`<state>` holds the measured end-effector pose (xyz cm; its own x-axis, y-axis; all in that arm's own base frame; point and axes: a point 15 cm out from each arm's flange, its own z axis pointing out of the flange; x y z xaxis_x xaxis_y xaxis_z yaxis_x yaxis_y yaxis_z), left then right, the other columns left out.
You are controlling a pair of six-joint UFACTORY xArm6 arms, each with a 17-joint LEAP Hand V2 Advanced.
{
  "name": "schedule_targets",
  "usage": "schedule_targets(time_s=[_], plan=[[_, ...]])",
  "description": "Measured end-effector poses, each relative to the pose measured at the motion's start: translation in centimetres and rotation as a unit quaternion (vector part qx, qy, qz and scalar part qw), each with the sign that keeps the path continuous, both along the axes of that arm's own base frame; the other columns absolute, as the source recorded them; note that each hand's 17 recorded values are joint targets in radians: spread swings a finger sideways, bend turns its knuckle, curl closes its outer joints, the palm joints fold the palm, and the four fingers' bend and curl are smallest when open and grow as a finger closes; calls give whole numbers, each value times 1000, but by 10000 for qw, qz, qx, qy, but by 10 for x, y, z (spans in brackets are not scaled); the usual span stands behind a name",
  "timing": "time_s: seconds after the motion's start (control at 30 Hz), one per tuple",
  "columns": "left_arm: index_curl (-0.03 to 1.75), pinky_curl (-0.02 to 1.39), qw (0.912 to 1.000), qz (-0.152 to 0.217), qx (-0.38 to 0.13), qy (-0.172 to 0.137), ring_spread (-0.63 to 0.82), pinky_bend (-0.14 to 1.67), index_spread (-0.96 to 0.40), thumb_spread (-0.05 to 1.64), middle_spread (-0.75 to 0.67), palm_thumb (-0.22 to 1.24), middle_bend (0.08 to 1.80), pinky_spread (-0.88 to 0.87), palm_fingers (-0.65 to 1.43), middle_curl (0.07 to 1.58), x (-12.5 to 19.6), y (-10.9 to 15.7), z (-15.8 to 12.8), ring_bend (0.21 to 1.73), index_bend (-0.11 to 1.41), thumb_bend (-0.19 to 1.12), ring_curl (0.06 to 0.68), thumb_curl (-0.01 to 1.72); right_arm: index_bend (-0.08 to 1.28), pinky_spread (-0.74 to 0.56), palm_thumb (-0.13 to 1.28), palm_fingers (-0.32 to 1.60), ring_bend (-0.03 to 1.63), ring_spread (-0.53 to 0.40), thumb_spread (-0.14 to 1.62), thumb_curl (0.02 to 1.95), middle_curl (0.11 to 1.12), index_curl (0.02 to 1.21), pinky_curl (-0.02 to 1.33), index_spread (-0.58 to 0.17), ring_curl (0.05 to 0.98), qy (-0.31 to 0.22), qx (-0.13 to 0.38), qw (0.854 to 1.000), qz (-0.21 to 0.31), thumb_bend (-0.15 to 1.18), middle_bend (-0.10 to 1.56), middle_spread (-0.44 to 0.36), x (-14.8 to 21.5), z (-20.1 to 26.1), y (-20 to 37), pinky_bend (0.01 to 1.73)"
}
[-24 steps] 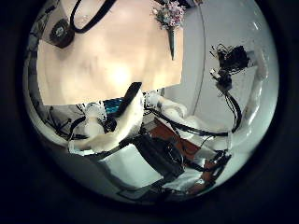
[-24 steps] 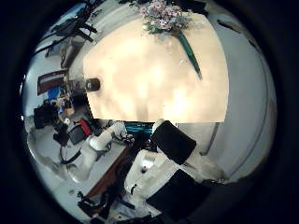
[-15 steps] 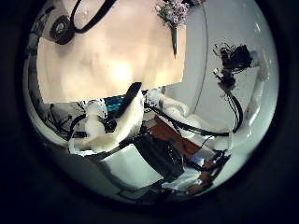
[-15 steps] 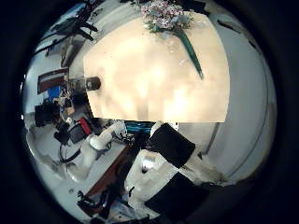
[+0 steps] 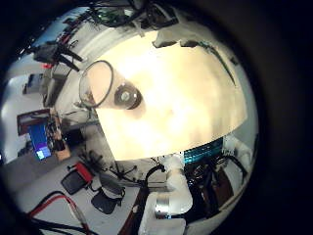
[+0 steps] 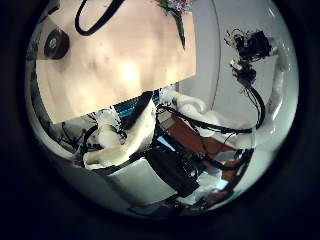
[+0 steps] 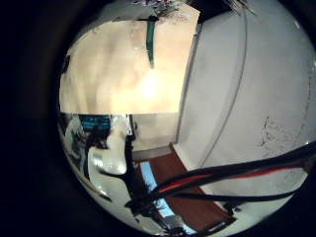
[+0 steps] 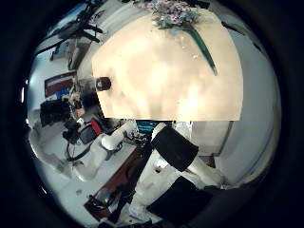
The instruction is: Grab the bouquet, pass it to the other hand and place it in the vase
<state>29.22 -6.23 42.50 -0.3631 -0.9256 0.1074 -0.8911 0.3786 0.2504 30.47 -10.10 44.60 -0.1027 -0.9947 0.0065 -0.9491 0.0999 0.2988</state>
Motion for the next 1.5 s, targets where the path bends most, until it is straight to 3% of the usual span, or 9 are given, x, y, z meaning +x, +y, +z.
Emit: schedule_targets(time_s=[0.27,0.43,0.57,0.93,1.17,1.5], plan=[[458,4,9980,-628,-15,44,361,509,-129,1176,129,251,187,445,339,361,8,-12,-23,500,193,-21,153,294,171,281,454,262,781,72,1199,325,383,310,196,-156,252,462,802,9889,-1165,-14,423,89,33,-71,-41,774],[458,4,9972,-732,-6,127,363,507,-129,1175,130,249,188,448,335,360,2,-11,-31,499,194,-19,156,294,166,279,491,269,793,67,1171,343,392,311,184,-134,253,124,744,9831,-1667,-12,445,82,76,-115,-66,767],[458,4,9967,-800,18,99,363,507,-129,1176,130,251,188,449,334,361,5,-6,-32,498,194,-18,159,292,164,261,514,274,822,33,1153,354,397,312,173,-120,262,329,693,9769,-1996,-16,448,69,86,-161,-65,759],[452,9,9960,-883,4,121,364,515,-121,1179,130,244,193,448,328,364,-1,-12,-29,500,180,-19,166,293,161,192,538,285,914,-68,1132,367,416,309,153,-102,297,629,647,9743,-2064,-20,472,48,106,-239,-68,762],[433,15,9954,-950,-21,86,363,528,-111,1179,131,244,196,446,317,370,-8,-16,-24,511,181,-18,172,294,168,100,564,283,970,-128,1120,376,439,310,147,-94,326,654,611,9706,-2233,-20,507,31,111,-266,-80,793],[424,19,9952,-958,-4,187,363,533,-109,1179,131,244,195,444,316,375,-11,-15,-28,512,186,-18,176,294,180,67,584,258,976,-147,1109,384,449,329,139,-89,343,758,592,9685,-2295,-20,502,32,112,-288,-78,808]])
